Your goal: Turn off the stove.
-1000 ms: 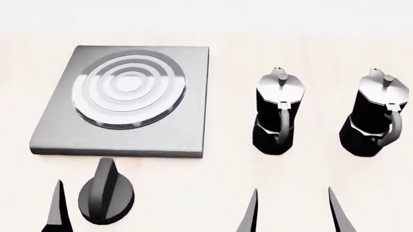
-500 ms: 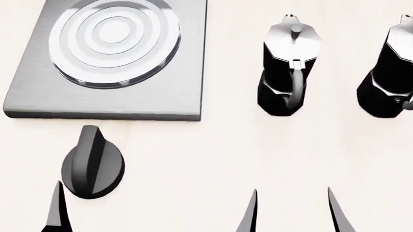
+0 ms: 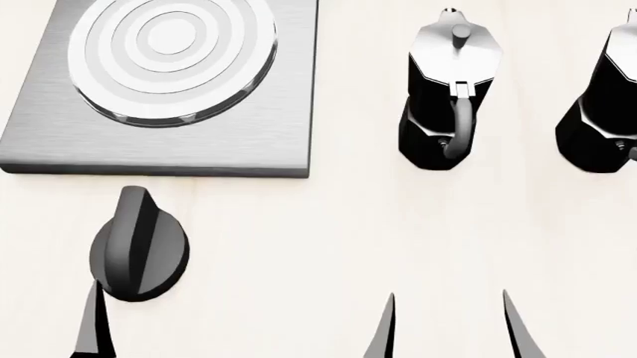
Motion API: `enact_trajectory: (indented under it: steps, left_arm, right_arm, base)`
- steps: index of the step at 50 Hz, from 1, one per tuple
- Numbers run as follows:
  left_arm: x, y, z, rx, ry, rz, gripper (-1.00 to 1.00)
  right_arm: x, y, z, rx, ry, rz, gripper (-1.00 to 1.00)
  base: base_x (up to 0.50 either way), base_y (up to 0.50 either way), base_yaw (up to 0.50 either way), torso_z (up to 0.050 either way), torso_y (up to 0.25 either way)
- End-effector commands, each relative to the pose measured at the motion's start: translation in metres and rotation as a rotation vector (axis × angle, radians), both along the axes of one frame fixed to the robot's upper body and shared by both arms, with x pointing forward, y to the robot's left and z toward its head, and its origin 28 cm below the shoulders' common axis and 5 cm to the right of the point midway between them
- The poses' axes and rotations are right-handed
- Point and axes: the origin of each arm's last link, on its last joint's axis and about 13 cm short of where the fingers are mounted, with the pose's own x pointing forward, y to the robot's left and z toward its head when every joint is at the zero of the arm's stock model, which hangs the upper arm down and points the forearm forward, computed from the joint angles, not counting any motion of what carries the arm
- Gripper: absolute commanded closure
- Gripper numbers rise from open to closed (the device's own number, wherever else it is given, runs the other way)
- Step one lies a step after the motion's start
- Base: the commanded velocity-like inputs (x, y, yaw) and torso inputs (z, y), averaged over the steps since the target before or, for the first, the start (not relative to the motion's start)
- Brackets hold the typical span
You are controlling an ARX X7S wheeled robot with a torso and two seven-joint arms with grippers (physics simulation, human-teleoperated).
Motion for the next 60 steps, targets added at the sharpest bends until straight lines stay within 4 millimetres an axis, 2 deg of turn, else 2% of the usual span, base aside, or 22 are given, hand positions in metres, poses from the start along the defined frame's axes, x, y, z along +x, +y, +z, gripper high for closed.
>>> enact_trajectory:
  steps: [1,5,21,33,45,60]
  left_arm:
    - [-0.006,-0.011,0.014,-0.028,-0.031,-0.072,-1.0]
    - [-0.007,-0.017,0.019,-0.03,-0.049,-0.091,-1.0]
    - [0.008,-0.037,0.044,-0.036,-0.111,-0.128,-1.0]
    - [0.029,-0.043,0.038,-0.014,-0.103,-0.08,-1.0]
    - [0.054,-0.047,0.022,0.011,-0.088,-0.039,-1.0]
    - [0.072,-0.045,0.012,0.031,-0.08,0.032,-1.0]
  right_arm:
    - [0.002,-0.002,0.0,-0.003,-0.003,-0.011,-1.0]
    - [0.002,-0.002,0.0,-0.003,-0.002,-0.012,-1.0]
    - [0.002,-0.002,-0.001,-0.004,-0.001,-0.01,-1.0]
    - [0.002,-0.002,-0.001,-0.003,0.001,-0.009,-1.0]
    - [0.002,-0.002,-0.001,-0.002,0.001,-0.009,-1.0]
    - [0.003,-0.003,-0.001,-0.002,0.002,-0.007,-1.0]
  base:
    - [0.0,0.0,0.0,0.0,0.0]
    - [0.0,0.0,0.0,0.0,0.0]
    - [0.0,0.0,0.0,0.0,0.0]
    - [0.0,0.0,0.0,0.0,0.0]
    - [0.0,0.0,0.0,0.0,0.0]
    - [0.0,0.0,0.0,0.0,0.0]
